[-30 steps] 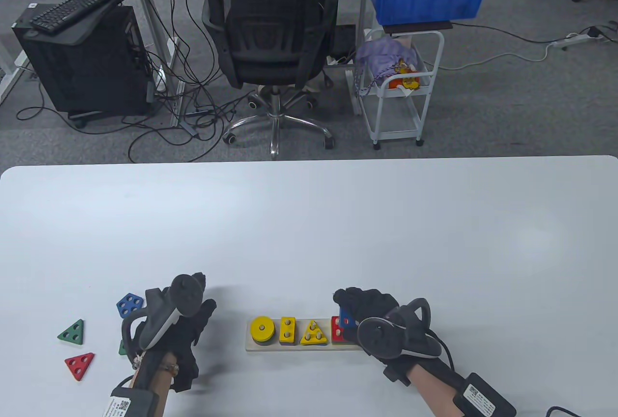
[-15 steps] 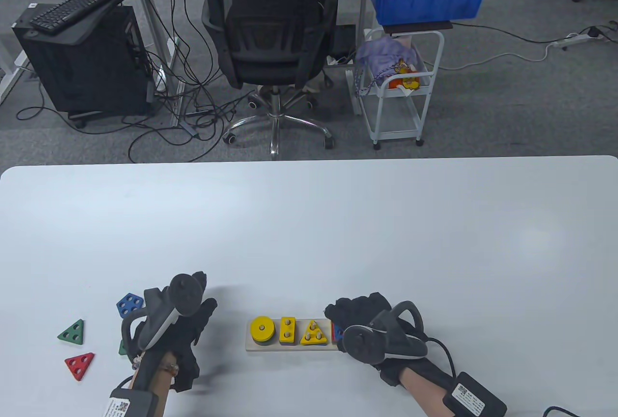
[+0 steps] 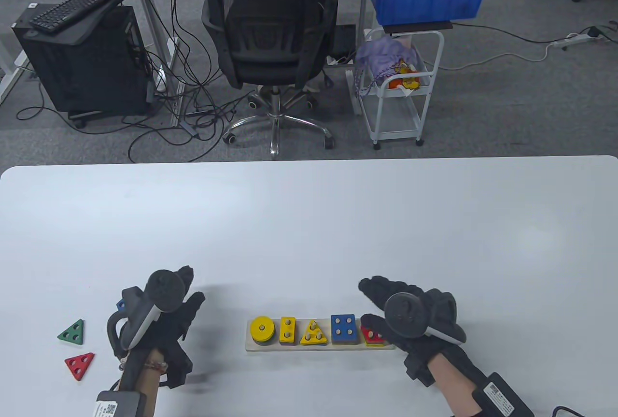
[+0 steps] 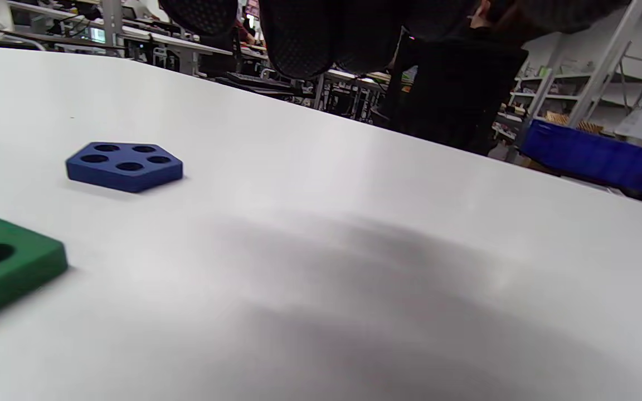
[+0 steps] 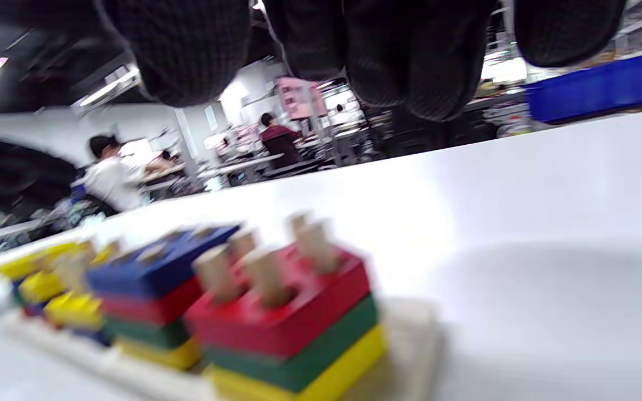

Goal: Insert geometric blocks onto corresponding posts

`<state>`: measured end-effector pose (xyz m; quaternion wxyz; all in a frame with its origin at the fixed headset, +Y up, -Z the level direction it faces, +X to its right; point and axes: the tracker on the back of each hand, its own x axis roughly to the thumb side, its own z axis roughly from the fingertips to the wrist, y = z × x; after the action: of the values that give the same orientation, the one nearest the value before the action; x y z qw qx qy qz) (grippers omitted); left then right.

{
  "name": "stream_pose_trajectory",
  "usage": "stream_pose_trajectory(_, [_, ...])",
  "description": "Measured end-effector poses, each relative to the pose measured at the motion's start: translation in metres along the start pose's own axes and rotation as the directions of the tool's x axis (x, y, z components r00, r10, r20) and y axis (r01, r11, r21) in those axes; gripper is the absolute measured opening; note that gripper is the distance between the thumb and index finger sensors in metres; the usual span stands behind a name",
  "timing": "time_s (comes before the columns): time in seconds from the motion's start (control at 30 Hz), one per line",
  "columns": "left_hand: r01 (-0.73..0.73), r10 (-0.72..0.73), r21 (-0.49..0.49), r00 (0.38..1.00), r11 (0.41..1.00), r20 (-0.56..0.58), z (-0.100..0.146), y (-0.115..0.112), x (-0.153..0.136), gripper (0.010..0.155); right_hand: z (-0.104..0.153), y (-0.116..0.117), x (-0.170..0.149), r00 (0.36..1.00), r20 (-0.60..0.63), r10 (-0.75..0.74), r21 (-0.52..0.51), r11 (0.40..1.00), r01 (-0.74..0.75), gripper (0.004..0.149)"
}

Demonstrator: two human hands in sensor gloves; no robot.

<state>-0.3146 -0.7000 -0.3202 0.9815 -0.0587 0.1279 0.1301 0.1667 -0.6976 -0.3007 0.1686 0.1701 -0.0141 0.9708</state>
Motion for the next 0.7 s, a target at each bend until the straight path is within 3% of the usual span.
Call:
stream_pose_trajectory(0.23, [-0.117,0.121,0.04,0.986,0.992,-0.112,-0.01,0.029,-0.048,0.067,0.009,-0.014,-0.045,0.984,-0.17,-0.049,-0.023,0.999,0.046,0.064])
stream_pose_trajectory(0.3, [-0.051,0.054,0.024,0.986,0.998,-0.159,-0.016,0.028,-0.054,0.066,0.008,-0.013,-0.047,0.982,-0.182,-0.046,-0.012,0.999,0.045,0.064])
stream_pose_trajectory(0.37, [0.088,-0.1,-0.063,0.969,0.994,-0.224,-0.028,0.023,-0.056,0.066,0.007,-0.011,-0.048,0.982,-0.184,-0.04,0.004,0.999,0.041,0.064])
stream_pose_trajectory(0.5, [0.269,-0.31,-0.185,0.918,0.945,-0.249,-0.052,0.006,-0.057,0.066,0.007,-0.009,-0.046,0.984,-0.179,-0.017,0.028,0.999,0.023,0.063])
stream_pose_trajectory(0.7, [0.357,-0.464,-0.34,0.826,0.87,-0.321,-0.077,-0.019,-0.055,0.071,0.007,-0.009,-0.046,0.983,-0.183,-0.01,0.045,0.999,0.018,0.063])
